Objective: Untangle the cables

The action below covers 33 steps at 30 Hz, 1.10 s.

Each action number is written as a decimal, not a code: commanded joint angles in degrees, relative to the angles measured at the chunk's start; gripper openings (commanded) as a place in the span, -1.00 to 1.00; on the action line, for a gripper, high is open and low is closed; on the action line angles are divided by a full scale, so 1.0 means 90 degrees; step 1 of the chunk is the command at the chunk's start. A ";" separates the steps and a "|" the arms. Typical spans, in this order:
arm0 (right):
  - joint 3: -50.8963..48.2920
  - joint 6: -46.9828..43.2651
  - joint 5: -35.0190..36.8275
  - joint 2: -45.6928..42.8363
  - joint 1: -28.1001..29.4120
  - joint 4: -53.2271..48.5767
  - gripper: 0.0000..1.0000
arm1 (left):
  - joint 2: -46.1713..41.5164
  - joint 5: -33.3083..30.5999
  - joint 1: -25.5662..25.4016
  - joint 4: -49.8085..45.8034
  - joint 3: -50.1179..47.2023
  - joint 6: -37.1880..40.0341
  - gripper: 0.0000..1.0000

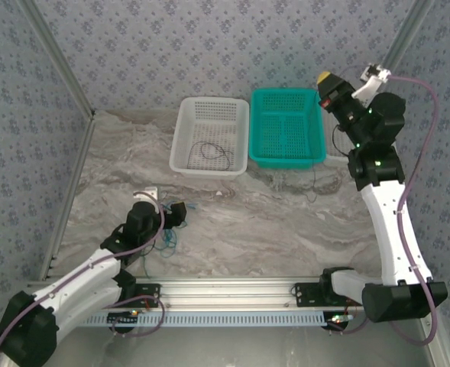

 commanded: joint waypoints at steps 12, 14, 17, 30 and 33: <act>0.3969 -0.0562 0.0003 0.2669 0.1564 0.0397 -1.00 | -0.1536 0.0431 0.0023 -0.1689 0.1286 0.0069 0.99; 0.4561 -0.0638 -0.0058 0.3308 0.1728 0.0345 -1.00 | -0.1628 0.0328 0.0026 -0.1933 0.1426 -0.0076 0.99; 0.5361 -0.0755 -0.0324 0.4275 0.1900 -0.0179 -1.00 | -0.1653 0.0316 0.0023 -0.2234 0.1599 -0.0200 0.99; 0.6328 -0.3375 -0.0055 0.7485 0.2783 -0.3290 -0.42 | -0.0649 -0.0779 0.0124 -0.4064 0.2574 -0.1562 0.89; 0.6649 -0.3416 0.0474 0.7535 0.2857 -0.3797 0.42 | -0.0342 -0.0616 0.0222 -0.4100 0.2677 -0.1795 0.80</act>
